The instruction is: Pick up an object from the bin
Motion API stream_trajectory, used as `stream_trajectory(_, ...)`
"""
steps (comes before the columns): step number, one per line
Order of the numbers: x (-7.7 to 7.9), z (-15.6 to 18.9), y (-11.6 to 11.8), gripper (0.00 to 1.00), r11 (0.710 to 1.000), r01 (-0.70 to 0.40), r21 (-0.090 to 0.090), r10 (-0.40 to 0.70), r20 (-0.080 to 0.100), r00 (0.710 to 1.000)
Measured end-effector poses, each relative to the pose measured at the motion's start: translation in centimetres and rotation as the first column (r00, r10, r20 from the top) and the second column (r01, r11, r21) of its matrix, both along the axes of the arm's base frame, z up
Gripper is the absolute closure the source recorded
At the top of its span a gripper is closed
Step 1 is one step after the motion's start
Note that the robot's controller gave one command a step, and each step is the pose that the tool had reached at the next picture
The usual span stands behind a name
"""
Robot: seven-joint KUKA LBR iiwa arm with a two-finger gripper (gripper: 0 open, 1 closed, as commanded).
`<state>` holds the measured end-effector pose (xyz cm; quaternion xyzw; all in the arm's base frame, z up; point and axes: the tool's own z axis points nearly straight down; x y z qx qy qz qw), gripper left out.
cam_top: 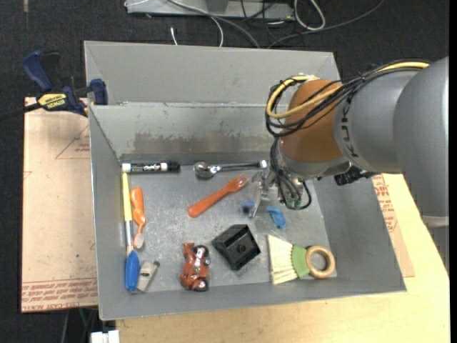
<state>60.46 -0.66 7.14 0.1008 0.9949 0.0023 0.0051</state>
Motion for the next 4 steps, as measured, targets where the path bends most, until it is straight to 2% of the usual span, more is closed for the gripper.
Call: stream_trajectory(4,0.00,0.00,0.00,1.00,1.000,0.000,0.000,0.000,0.000,1.000)
